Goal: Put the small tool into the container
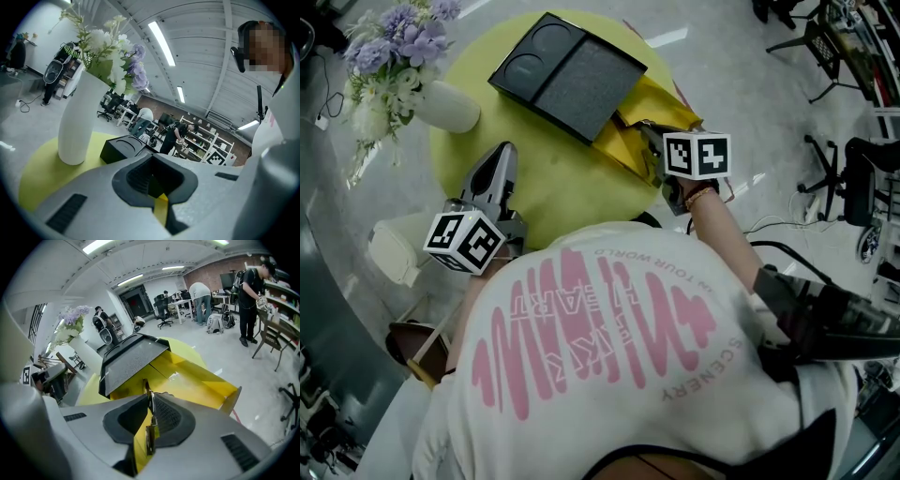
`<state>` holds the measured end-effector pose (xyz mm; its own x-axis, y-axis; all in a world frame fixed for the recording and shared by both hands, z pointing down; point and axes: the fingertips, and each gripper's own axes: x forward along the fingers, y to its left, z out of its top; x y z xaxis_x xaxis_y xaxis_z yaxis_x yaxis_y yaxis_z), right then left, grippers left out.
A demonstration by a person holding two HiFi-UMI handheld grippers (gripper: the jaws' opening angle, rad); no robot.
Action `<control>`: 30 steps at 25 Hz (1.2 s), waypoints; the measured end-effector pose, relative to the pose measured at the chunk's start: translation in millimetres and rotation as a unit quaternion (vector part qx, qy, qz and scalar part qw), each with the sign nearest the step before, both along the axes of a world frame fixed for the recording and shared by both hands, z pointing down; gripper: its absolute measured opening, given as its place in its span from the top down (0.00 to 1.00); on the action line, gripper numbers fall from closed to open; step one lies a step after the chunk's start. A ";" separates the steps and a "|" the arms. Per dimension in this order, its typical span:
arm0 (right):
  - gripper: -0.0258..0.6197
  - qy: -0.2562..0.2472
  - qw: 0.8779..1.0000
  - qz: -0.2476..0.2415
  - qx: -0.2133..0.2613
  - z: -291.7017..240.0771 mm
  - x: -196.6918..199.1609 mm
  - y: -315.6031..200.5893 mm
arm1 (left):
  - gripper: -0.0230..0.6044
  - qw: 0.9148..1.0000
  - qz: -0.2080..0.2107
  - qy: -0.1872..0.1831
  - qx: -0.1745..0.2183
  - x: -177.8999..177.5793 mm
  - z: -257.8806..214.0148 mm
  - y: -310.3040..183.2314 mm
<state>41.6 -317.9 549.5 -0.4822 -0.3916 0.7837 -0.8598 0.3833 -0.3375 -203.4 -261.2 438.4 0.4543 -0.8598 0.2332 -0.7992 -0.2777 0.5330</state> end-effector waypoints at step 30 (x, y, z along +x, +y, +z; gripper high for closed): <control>0.86 0.016 0.999 0.044 -0.022 8.9 11.0 -5.7 | 0.95 1.000 -0.015 0.000 -0.002 -7.4 -0.4 5.5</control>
